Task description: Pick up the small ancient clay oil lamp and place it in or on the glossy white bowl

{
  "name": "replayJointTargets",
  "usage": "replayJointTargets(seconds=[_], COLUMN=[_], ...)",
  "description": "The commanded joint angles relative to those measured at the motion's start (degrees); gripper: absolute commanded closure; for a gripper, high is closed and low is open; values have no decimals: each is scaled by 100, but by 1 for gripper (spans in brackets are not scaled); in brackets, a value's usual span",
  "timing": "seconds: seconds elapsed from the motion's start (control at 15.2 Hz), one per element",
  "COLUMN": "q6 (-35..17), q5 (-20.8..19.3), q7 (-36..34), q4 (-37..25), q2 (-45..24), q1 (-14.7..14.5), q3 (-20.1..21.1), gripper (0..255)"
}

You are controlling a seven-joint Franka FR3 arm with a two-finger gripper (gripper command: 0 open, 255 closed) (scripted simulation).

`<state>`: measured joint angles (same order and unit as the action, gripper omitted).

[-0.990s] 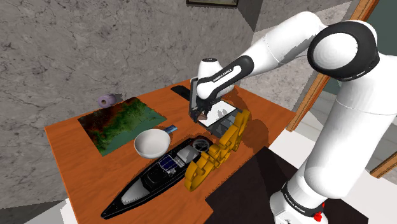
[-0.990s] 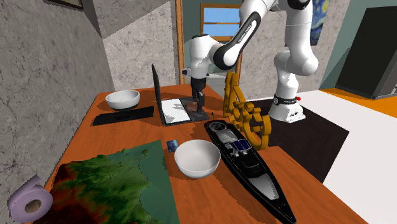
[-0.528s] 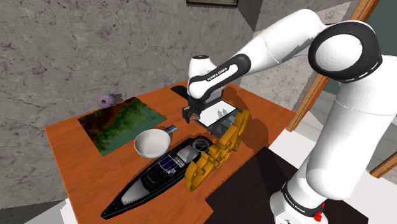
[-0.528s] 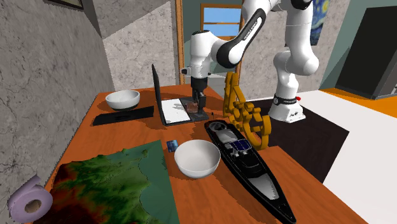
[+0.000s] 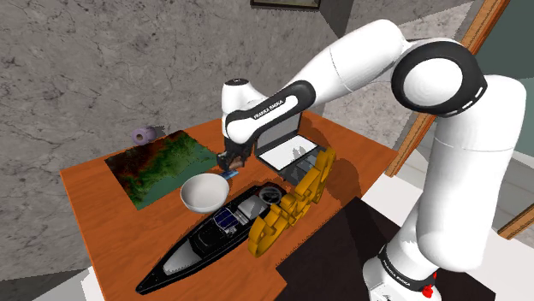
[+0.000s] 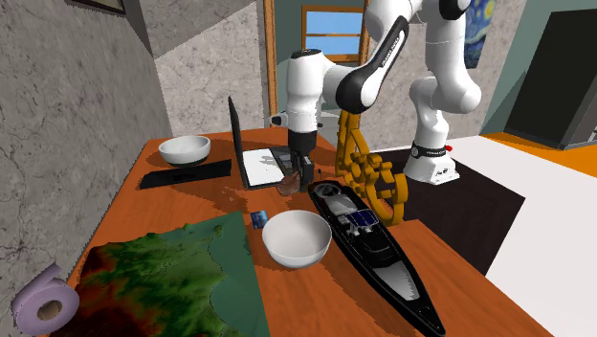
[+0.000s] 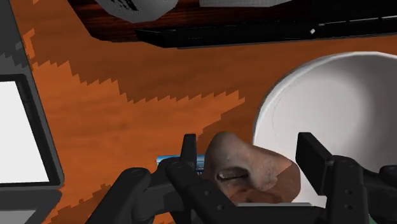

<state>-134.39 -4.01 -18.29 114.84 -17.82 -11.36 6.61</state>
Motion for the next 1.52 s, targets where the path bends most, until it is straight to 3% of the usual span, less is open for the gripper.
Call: replayJointTargets(seconds=[0.0, 0.46, 0.99, 1.06, 1.25, 1.45], q6=[109, 567, 238, 238, 1278, 2542], q5=[-53, -249, -295, -295, -349, -382], q7=[-245, -1017, -1047, -1048, -988, -883], q4=[-286, -1543, -1446, -1446, -3011, -5110], q2=[-182, -1014, -1267, -1267, -2191, -3416], q1=[-163, -770, -801, -800, -852, -936], q3=[52, 181, 166, 166, 55, -63], gripper=[255, 255, 255, 0, 0, 0])
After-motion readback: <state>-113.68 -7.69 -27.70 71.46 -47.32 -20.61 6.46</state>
